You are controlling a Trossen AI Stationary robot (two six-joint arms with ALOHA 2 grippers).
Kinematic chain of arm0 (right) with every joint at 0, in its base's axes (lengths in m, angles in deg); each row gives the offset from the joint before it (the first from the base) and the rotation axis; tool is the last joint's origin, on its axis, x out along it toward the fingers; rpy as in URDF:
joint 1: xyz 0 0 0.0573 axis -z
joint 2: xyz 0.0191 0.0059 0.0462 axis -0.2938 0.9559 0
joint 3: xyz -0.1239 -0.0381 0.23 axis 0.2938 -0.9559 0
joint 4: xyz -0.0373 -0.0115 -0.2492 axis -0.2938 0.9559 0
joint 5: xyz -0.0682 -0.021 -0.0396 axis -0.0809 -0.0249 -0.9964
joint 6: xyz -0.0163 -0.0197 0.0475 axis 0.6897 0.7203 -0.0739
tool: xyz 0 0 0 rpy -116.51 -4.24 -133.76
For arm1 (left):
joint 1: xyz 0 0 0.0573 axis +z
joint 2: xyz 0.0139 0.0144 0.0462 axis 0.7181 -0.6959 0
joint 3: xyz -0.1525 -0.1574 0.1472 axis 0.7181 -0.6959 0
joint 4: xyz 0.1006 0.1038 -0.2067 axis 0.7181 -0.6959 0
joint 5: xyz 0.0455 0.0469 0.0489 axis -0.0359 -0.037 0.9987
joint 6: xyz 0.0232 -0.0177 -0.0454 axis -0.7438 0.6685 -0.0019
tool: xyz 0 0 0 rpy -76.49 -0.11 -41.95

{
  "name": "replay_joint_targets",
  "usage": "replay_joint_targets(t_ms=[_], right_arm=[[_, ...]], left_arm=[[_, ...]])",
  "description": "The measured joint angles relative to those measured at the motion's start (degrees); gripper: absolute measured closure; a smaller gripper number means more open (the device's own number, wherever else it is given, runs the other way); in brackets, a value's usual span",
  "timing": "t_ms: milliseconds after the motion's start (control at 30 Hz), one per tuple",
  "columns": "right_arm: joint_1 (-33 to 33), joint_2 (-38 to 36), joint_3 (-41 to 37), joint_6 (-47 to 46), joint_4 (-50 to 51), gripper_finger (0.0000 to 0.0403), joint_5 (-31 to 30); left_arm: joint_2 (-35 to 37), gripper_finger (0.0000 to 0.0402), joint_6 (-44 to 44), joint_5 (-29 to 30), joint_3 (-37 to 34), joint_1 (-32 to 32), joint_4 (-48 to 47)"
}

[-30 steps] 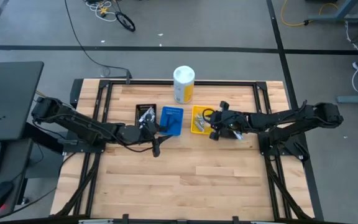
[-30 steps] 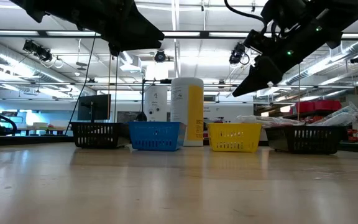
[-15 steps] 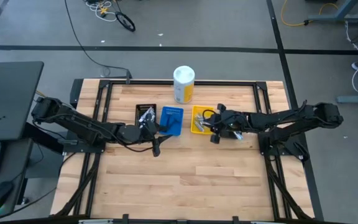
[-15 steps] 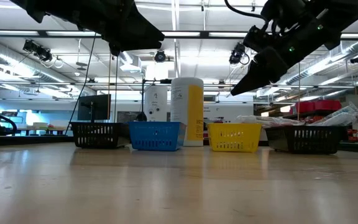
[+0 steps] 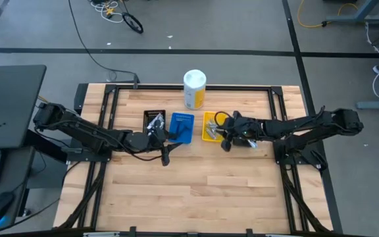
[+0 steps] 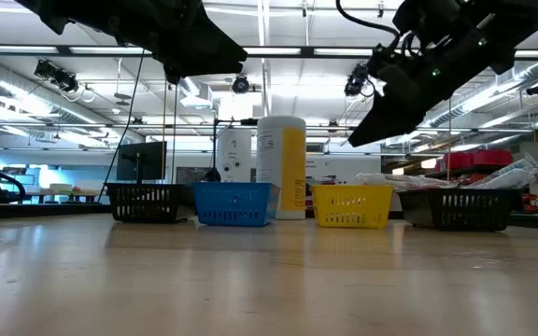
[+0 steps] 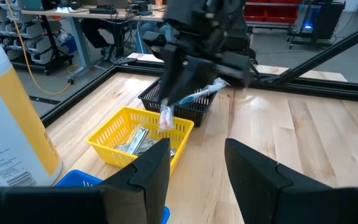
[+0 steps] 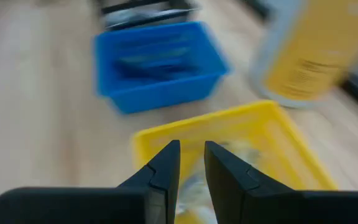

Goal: Pick & Place Travel size toiletries
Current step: Put the orange toothbrush into the right black bin

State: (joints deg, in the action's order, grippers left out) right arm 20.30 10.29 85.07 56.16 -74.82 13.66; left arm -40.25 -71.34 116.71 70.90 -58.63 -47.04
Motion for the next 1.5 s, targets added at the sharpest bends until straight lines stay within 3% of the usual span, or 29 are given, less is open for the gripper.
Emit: replay_joint_targets(t_ms=[100,267,467,933,1100,1300,1500], right_arm=[[0.21,0.27,-1.21,-2.93,-0.98,0.0322,-3.70],[-0.45,0.33,-2.82,-5.50,-5.98,0.0322,-1.26],[-0.72,0.33,-2.95,-9.45,-7.75,0.0322,-6.88],[-1.12,0.33,-2.95,-2.96,-6.72,0.0321,-3.88],[-1.61,0.33,-2.95,-1.42,-8.32,0.0321,0.94],[-4.01,0.33,-2.95,6.73,-11.02,0.0321,-0.64],[-5.78,0.33,-2.95,8.20,-14.09,0.0322,0.65]], left_arm=[[0.02,0.0239,0.00,0.00,0.00,0.00,0.02],[0.01,0.0239,0.00,0.01,0.00,0.00,0.01],[0.02,0.0239,0.02,0.00,-0.02,0.00,0.01],[0.02,0.0239,0.02,0.01,-0.02,0.00,0.01],[0.02,0.0239,0.02,0.00,-0.02,0.02,0.02],[0.02,0.0239,0.02,0.01,-0.02,0.02,0.02],[0.02,0.0239,0.02,0.02,-0.02,0.02,0.02]])
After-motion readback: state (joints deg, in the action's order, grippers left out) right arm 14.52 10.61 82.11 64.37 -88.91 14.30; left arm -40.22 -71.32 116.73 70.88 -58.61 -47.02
